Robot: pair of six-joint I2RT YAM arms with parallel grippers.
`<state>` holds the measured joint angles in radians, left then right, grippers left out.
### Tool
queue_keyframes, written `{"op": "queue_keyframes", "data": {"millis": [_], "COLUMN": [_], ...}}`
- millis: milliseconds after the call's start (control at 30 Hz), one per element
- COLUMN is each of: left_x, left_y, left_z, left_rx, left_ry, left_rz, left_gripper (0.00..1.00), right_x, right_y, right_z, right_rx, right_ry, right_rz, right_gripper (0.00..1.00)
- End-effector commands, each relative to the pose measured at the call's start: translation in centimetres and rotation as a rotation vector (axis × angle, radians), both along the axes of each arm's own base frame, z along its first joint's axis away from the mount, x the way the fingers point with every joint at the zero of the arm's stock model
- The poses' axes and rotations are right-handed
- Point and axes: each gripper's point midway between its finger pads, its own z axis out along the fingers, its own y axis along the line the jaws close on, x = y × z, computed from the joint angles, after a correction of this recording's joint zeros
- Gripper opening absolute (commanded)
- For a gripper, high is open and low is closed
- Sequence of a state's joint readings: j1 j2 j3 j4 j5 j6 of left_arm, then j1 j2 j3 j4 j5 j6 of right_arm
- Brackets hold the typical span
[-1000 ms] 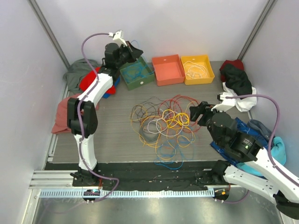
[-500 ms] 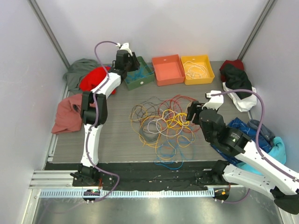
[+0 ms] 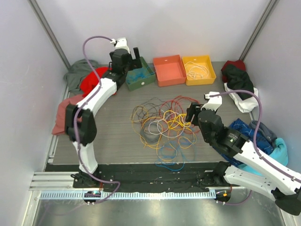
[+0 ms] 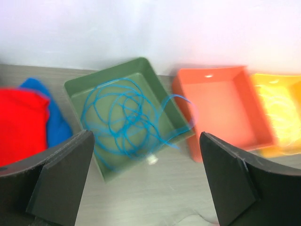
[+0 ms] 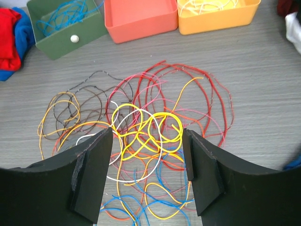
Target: Untangle the cables
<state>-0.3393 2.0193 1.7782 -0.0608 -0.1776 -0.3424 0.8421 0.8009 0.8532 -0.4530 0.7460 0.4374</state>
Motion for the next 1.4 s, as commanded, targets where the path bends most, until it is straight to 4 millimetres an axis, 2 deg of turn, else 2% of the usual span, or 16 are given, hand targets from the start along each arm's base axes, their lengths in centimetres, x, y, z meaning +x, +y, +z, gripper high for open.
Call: {"op": "queue_keyframes", "data": {"millis": [0,33,67,133,167,300,367,400,500,600,667,833,1000,1133,1167,1367], "left_x": [-8.9,-11.0,-13.9,-17.2,-18.9,-24.0,-26.0,-27.3,-30.6,-34.7,-38.0,-43.7,-44.1,-42.1,-41.8,-39.0], "left_y": [-2.4,-2.7,-4.4,-5.2,-5.7,-6.7,-7.5,-7.4,-9.6,-12.9,-14.7,-15.3,-15.4,-17.3,-17.6,-20.7], "left_z": [6.3,6.9,3.0,1.3,-1.1,-6.0,-6.2,-7.8,-8.7,-10.0,-11.0,-13.8,-15.8,-16.5,-17.6,-17.5], "left_rx": [-0.037,-0.041,0.009,0.007,-0.050,-0.097,-0.132,-0.124,-0.105,-0.042,0.004,0.098,0.118,0.151,0.178,0.189], "left_ry": [-0.119,-0.130,-0.070,-0.016,0.063,0.322,0.327,0.351,0.359,0.405,0.455,0.537,0.556,0.511,0.522,0.457], "left_rz": [0.120,0.130,0.119,0.079,0.088,-0.030,-0.088,-0.107,-0.238,-0.442,-0.598,-0.771,-0.772,-0.750,-0.741,-0.710], "left_gripper": [1.00,1.00,1.00,1.00,1.00,1.00,1.00,1.00,1.00,1.00,1.00,0.99,0.99,0.98,0.98,0.95], "right_x": [0.5,0.6,0.6,0.7,0.7,0.4,0.1,-0.1,-0.8,-1.6,-1.8,-2.1,-2.3,-2.4,-2.4,-2.7], "right_y": [0.8,0.8,0.8,0.4,0.3,0.5,0.4,0.4,0.1,0.3,0.4,0.3,0.7,0.8,0.8,-0.1], "right_z": [-0.3,-0.8,-1.1,-1.5,-1.6,-2.1,-3.5,-4.8,-8.1,-9.9,-9.9,-9.4,-10.2,-10.9,-10.9,-10.3], "right_rx": [0.076,0.081,0.092,0.099,0.102,0.082,0.052,0.056,0.057,0.100,0.146,0.184,0.192,0.195,0.196,0.196], "right_ry": [-0.021,-0.020,-0.018,-0.024,-0.023,-0.005,0.040,0.071,0.155,0.196,0.198,0.187,0.210,0.228,0.226,0.192], "right_rz": [-0.010,-0.017,-0.027,-0.053,-0.058,-0.023,-0.023,-0.035,-0.065,-0.060,-0.065,-0.061,-0.049,-0.053,-0.052,-0.061], "right_gripper": [0.68,0.68,0.68,0.68,0.69,0.68,0.68,0.68,0.68,0.67,0.67,0.66,0.65,0.65,0.65,0.65]}}
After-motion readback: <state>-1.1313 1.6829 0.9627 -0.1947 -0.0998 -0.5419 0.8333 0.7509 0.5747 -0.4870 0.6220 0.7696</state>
